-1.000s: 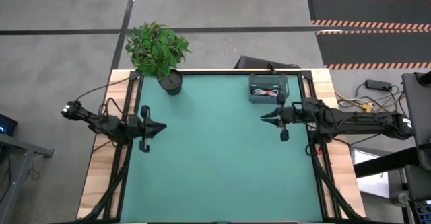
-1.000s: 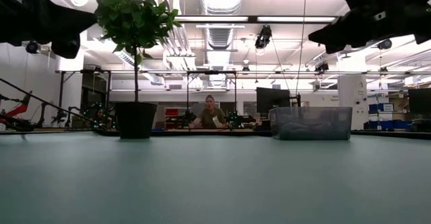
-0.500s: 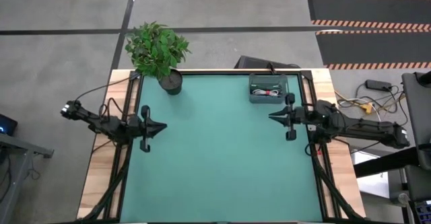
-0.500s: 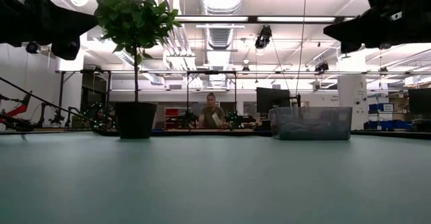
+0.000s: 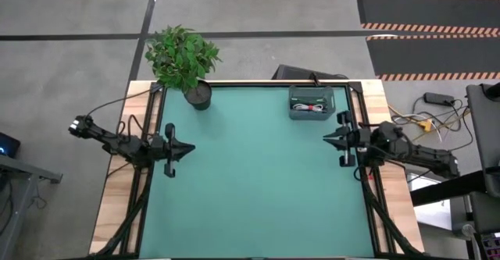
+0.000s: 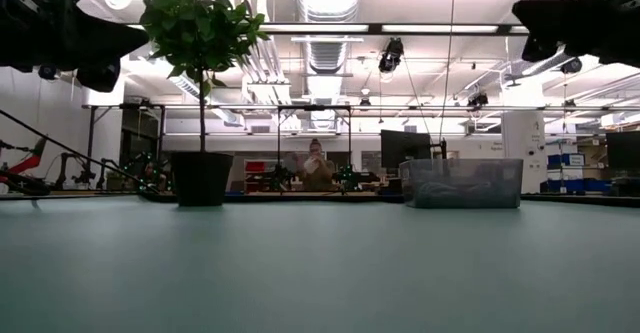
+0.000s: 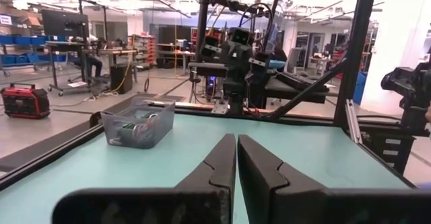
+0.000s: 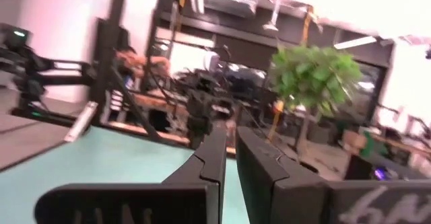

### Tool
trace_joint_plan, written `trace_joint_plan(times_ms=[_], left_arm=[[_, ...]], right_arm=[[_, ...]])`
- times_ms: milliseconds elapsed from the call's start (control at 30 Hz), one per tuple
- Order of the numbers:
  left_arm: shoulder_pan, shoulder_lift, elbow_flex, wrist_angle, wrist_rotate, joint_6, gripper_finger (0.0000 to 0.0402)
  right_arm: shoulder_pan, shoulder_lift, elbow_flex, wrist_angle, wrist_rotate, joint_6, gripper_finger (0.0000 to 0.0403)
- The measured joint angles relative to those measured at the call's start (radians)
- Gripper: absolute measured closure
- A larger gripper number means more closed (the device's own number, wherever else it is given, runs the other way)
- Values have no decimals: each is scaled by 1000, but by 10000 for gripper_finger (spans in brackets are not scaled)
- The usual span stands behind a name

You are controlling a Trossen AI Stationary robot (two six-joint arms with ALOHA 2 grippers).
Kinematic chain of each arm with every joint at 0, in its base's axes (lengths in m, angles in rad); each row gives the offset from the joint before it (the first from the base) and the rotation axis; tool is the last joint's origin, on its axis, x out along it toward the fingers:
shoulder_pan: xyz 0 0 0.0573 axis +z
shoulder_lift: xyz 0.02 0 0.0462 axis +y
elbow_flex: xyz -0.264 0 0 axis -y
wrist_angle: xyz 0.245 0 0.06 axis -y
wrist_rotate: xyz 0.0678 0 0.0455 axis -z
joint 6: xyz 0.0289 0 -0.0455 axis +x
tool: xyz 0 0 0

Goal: Pick and place USB-C Cables
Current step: Return to Home Position

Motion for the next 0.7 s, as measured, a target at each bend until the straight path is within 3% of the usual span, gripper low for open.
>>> trace_joint_plan(times_ms=[333,700], left_arm=[[0,21,0,-1,0,0,400],[0,56,-1,-1,0,1,400]], right_arm=[[0,20,-1,-31,-18,190,374],[0,37,-1,-31,-18,197,374]])
